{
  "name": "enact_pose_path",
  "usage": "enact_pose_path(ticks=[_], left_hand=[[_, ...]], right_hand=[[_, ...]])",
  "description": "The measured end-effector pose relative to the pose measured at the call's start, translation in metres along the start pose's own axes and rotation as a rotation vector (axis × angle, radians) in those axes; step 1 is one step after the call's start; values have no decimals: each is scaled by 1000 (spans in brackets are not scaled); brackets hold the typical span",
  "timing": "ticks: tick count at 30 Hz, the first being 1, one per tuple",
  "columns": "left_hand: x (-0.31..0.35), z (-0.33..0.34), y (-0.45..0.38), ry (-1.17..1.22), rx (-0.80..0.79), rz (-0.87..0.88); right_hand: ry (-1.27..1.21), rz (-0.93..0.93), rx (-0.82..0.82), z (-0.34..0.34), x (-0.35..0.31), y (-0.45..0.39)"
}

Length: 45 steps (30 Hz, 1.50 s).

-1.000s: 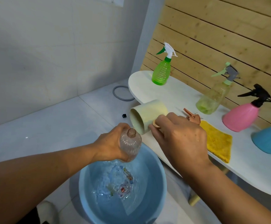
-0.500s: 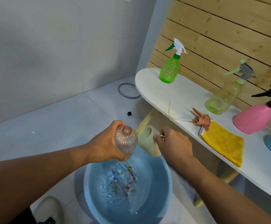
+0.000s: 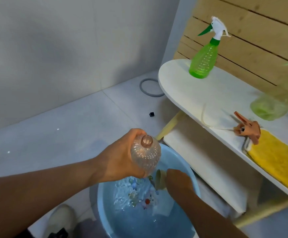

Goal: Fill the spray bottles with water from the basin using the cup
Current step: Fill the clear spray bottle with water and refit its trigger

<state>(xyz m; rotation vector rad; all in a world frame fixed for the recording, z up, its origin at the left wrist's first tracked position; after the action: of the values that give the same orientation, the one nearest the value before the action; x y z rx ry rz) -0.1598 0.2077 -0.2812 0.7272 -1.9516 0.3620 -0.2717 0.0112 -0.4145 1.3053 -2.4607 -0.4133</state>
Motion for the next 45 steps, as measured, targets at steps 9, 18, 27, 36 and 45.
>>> enact_pose_path(ticks=[9, 18, 27, 36, 45], left_hand=[[-3, -2, -6, -20, 17, -10], [-9, -7, -4, -50, 9, -9], [-7, -16, 3, -99, 59, 19], [2, -15, 12, -138, 62, 11], [13, -5, 16, -188, 18, 13]], right_hand=[[7, -34, -30, 39, -24, -19], [-752, 216, -49, 28, 4, -24], [-1224, 215, 40, -59, 39, 33], [-1244, 82, 241, -166, 68, 96], [-1204, -84, 394, -227, 73, 139]])
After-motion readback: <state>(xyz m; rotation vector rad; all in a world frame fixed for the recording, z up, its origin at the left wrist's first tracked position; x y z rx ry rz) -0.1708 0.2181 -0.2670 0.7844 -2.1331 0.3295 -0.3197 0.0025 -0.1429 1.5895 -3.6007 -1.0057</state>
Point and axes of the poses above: each hand's wrist, its own y-axis away from the middle knuckle, its own z-axis out of the palm, x = y × z, the point moved 6 cm from there along -y, towards the middle knuckle, and after that the axes turned 3 degrees about z, right-handed, at the moved point
